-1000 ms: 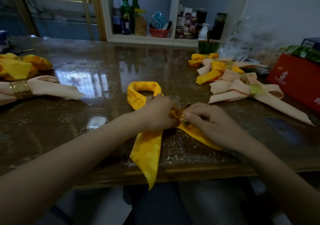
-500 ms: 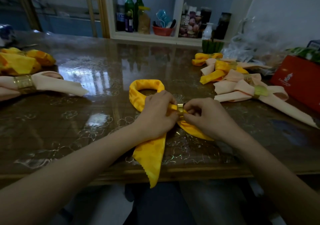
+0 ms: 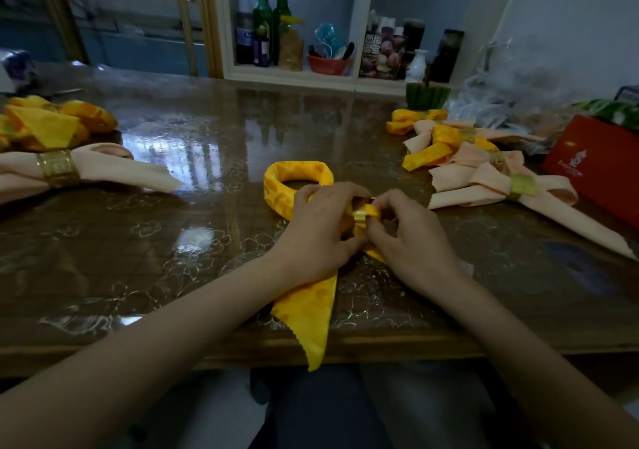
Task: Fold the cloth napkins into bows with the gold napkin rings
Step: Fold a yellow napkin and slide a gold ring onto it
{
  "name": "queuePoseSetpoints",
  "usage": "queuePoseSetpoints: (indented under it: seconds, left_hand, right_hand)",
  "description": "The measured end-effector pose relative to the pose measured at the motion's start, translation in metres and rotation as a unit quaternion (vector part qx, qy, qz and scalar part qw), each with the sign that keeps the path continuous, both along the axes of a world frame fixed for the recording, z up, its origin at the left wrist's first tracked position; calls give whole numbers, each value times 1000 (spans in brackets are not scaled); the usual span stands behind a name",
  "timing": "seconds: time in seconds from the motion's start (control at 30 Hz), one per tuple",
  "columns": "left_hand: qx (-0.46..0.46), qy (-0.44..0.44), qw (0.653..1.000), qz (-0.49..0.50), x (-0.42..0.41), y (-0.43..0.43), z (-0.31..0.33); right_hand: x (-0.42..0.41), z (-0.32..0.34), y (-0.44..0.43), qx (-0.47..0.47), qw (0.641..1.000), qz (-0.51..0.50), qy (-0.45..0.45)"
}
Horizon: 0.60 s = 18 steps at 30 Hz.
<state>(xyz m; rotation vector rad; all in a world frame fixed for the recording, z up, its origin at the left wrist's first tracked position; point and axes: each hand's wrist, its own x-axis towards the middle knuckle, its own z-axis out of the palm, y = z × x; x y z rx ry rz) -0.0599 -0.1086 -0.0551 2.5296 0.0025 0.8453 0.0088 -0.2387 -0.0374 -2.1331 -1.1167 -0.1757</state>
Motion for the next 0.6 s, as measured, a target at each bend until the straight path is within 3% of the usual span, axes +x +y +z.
queuePoseSetpoints:
  seconds: [0.2, 0.43, 0.6]
  left_hand:
    - [-104, 7, 994, 26, -3, 1, 5]
    - [-61, 44, 997, 7, -1, 1, 5]
    - [-91, 1, 996, 12, -2, 3, 3]
  right_hand:
    - [1, -2, 5, 145, 985, -17, 87]
    - [5, -4, 0, 142, 987, 1, 72]
    - [3, 1, 5, 194, 965, 26, 175]
